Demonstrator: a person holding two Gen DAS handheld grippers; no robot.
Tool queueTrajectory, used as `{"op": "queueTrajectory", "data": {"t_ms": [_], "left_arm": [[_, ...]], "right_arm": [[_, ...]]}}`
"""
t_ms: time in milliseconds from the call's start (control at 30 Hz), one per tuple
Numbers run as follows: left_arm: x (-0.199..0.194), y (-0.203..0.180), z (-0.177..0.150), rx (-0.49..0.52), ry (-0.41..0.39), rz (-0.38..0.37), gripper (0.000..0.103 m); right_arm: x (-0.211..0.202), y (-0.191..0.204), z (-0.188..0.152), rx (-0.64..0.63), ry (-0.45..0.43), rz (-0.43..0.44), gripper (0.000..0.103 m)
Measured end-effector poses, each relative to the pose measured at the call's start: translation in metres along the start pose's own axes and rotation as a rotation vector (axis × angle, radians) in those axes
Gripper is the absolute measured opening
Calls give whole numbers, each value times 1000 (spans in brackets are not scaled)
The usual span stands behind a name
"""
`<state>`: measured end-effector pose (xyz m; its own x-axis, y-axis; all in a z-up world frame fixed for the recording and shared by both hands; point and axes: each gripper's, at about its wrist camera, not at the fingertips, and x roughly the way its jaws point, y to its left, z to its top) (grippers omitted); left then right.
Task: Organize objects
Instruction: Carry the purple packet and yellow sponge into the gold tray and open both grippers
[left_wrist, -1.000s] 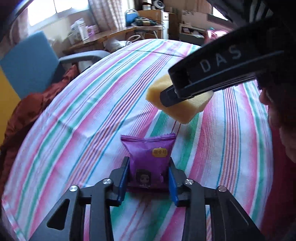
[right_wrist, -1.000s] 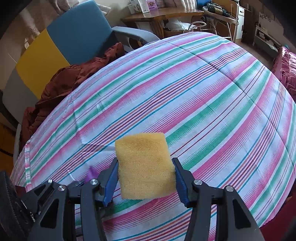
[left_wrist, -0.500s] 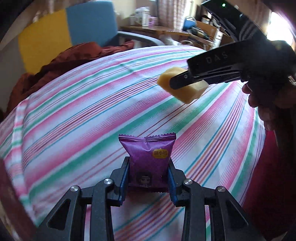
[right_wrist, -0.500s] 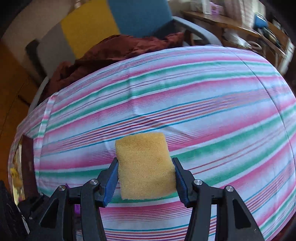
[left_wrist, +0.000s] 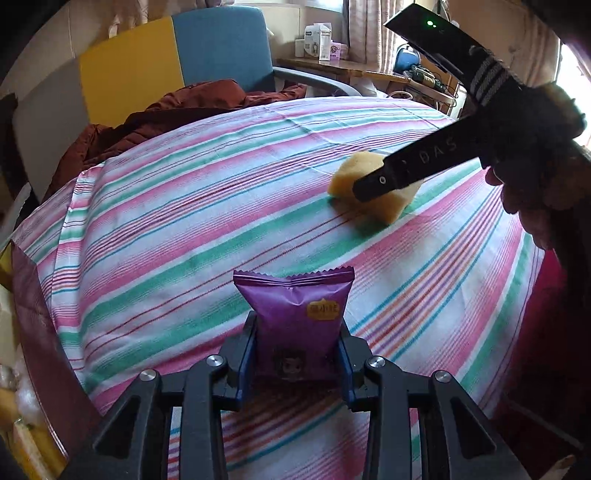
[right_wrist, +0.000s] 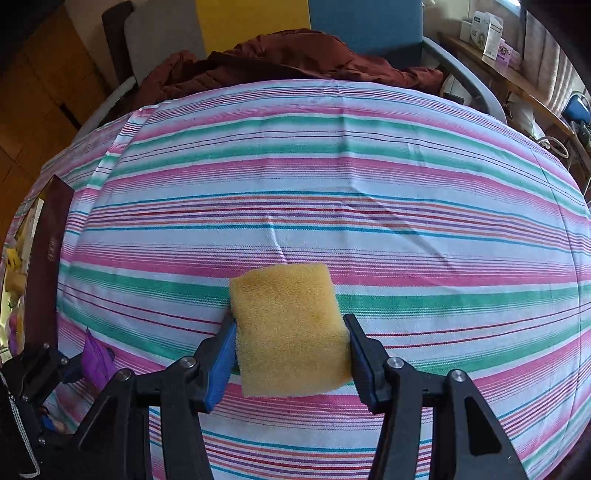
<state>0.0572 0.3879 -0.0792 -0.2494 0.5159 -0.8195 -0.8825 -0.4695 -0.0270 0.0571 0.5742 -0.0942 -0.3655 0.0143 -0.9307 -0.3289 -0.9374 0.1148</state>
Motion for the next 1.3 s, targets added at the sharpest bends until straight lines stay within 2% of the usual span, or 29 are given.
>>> {"op": "queueTrajectory", "data": {"t_ms": [500, 733, 1000, 1300], "left_arm": [[2, 2, -3, -7, -33, 4, 37], [-5, 7, -5, -47, -26, 29, 36], [-46, 7, -3, -42, -102, 55, 36], [-97, 26, -9, -101, -167, 75, 36]], "right_arm": [[3, 4, -2, -18, 10, -19, 55], [4, 5, -2, -20, 8, -21, 55], [5, 9, 0, -24, 6, -26, 55], [8, 11, 2, -32, 6, -38, 55]]}}
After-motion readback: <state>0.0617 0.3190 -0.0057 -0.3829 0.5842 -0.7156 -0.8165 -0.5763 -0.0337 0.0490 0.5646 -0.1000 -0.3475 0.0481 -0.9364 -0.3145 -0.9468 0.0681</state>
